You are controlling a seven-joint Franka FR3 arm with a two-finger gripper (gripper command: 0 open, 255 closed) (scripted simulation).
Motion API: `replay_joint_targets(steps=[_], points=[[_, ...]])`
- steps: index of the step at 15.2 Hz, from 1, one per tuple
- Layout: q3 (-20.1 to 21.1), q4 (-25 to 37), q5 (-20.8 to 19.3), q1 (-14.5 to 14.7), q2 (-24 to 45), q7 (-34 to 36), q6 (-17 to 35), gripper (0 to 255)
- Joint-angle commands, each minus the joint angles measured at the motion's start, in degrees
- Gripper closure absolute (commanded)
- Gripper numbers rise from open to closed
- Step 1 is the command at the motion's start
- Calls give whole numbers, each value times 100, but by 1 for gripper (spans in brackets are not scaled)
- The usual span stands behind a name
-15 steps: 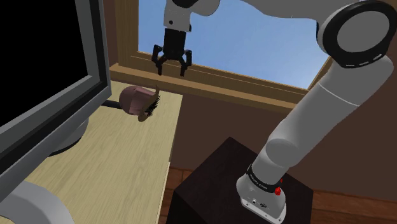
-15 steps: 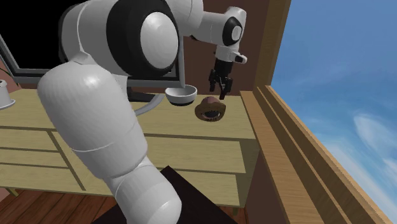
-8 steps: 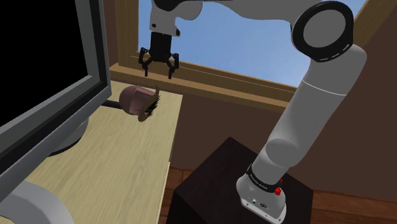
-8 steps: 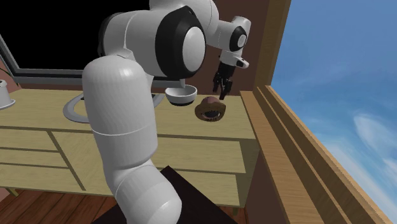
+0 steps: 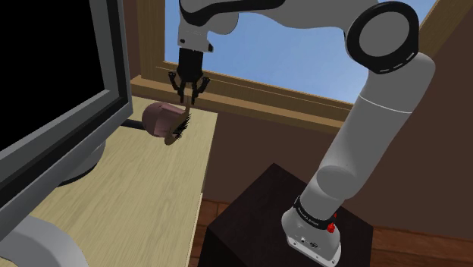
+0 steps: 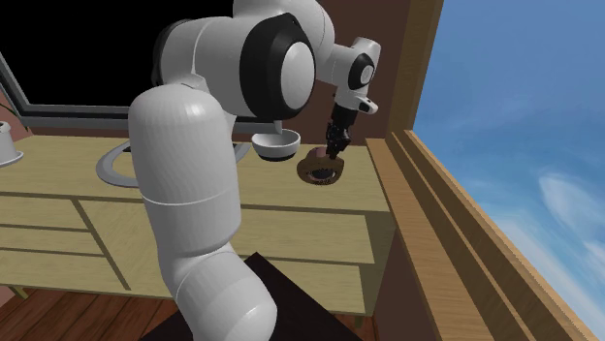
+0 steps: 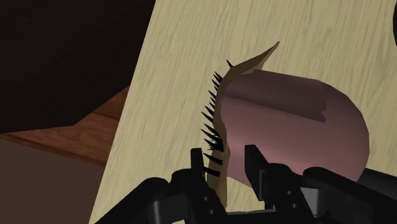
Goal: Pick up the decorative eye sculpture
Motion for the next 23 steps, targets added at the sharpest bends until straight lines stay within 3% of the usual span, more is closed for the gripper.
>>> replay_joint_targets(steps=[1, 8, 23], points=[[0, -7, 0, 0, -1, 0, 7, 255], [0, 7, -1, 0, 5, 1, -1, 255], [-7, 1154, -15, -13, 3, 186, -1135, 255]])
